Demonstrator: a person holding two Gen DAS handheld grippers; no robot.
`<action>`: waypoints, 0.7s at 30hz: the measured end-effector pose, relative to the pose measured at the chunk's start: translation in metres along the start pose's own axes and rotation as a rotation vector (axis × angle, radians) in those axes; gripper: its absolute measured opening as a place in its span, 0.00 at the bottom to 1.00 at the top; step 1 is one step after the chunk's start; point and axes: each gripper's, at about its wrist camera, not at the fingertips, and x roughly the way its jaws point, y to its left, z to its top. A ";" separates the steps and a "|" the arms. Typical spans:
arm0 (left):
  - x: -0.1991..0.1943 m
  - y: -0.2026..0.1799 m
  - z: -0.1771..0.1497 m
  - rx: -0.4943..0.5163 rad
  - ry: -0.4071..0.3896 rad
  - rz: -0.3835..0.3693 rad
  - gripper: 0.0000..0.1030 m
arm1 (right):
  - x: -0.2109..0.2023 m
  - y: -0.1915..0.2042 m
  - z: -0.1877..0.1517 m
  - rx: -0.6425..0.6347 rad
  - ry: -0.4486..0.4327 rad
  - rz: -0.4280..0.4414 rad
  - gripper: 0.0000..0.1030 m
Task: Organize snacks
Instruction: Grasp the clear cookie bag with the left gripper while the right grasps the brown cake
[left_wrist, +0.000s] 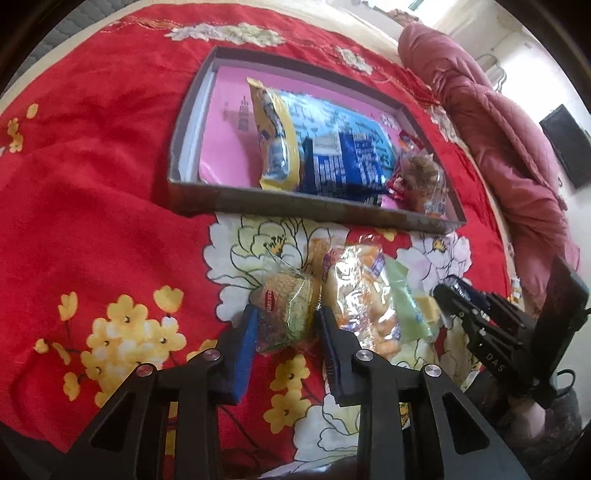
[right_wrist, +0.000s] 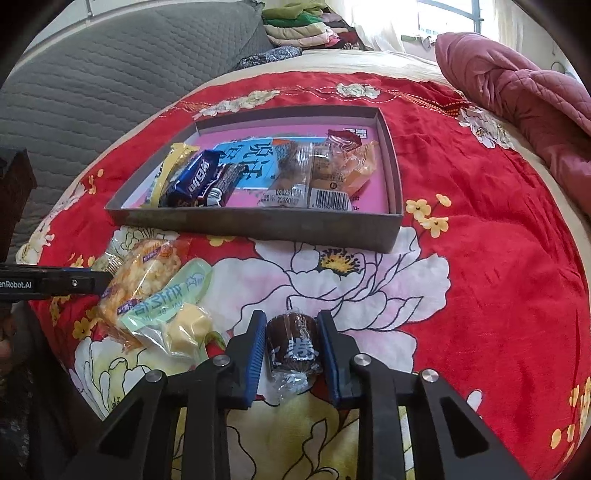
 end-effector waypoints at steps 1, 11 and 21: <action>-0.003 0.000 0.001 -0.002 -0.008 -0.002 0.33 | -0.001 0.000 0.000 0.002 -0.004 0.003 0.28; -0.028 0.000 0.009 -0.013 -0.071 0.009 0.33 | -0.015 -0.005 0.006 0.026 -0.072 0.029 0.28; -0.038 -0.014 0.022 0.014 -0.116 0.017 0.33 | -0.030 -0.004 0.016 0.018 -0.162 0.048 0.28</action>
